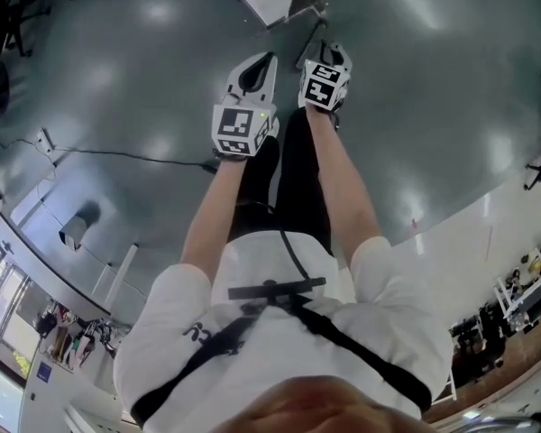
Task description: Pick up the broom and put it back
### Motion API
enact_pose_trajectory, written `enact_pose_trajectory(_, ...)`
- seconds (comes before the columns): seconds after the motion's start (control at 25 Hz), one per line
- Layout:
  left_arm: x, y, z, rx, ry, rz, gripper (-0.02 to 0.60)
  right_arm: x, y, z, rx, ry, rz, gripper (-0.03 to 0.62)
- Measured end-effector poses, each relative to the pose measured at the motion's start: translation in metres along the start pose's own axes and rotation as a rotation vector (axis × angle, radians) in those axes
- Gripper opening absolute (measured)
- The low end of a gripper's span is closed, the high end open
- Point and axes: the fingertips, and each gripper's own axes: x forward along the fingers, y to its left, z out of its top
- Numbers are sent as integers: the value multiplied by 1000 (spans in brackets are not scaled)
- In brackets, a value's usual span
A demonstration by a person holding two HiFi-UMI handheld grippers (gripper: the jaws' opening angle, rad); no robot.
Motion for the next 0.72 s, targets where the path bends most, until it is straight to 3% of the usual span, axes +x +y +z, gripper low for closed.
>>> enact_pose_trajectory(0.48, 4, 16, -6, -38, -13, 36, 9, 69, 62, 57, -124, -41, 149, 95)
enact_pose_trajectory(0.72, 3, 14, -13, -48, -7, 31, 9, 84, 73, 57, -169, -19, 177, 95)
